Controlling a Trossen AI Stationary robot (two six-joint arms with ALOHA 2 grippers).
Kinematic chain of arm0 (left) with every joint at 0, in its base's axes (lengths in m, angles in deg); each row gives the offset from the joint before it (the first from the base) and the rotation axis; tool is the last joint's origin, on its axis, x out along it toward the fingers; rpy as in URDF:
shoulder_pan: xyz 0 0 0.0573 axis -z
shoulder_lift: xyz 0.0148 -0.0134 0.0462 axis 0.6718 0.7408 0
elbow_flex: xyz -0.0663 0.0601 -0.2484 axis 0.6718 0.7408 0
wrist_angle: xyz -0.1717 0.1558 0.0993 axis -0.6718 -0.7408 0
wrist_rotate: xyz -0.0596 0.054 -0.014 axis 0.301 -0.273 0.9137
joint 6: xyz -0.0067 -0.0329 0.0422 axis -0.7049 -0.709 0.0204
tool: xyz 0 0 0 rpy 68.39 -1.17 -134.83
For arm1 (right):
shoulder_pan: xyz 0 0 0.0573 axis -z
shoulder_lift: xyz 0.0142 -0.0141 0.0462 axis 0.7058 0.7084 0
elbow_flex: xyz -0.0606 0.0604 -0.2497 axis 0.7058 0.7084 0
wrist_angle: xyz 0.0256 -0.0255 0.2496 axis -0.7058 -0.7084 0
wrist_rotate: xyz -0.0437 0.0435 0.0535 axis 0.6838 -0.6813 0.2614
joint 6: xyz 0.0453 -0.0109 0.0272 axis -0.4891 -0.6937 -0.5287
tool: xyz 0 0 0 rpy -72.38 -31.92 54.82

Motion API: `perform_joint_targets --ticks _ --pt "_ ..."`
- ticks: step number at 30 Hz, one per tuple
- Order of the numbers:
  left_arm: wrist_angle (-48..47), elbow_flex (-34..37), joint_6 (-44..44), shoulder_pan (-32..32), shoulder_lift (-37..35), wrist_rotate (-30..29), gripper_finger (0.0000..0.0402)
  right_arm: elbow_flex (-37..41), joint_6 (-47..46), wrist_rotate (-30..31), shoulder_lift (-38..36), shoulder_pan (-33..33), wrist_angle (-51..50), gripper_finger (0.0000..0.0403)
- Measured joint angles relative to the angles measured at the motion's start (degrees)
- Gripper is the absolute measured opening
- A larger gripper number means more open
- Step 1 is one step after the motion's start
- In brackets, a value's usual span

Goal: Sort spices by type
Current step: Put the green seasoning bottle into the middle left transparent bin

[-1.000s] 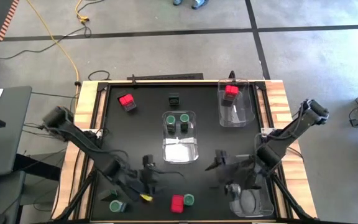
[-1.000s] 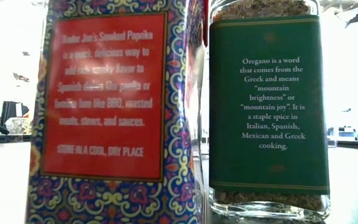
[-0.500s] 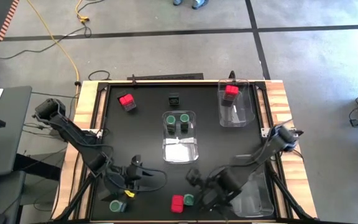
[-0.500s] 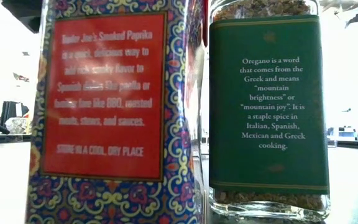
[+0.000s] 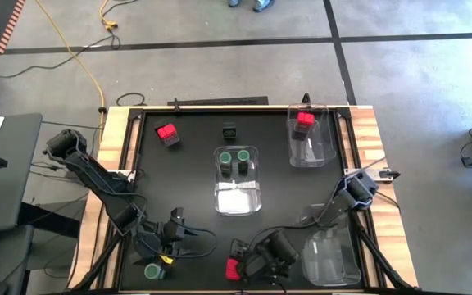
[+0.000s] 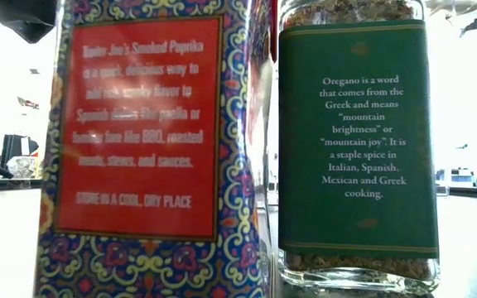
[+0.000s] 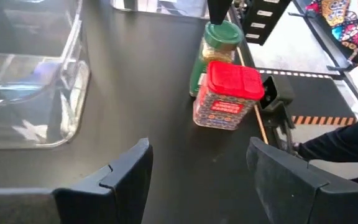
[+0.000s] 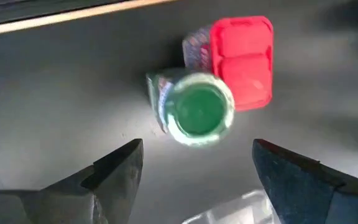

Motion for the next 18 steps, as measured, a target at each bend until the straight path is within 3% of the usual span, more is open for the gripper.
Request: perform_joint_targets --ticks 18 --pt "-0.56 0.0 -2.0 1.07 0.02 0.07 0.0249 0.04 7.07 -3.63 3.61 1.15 1.98 0.0336"
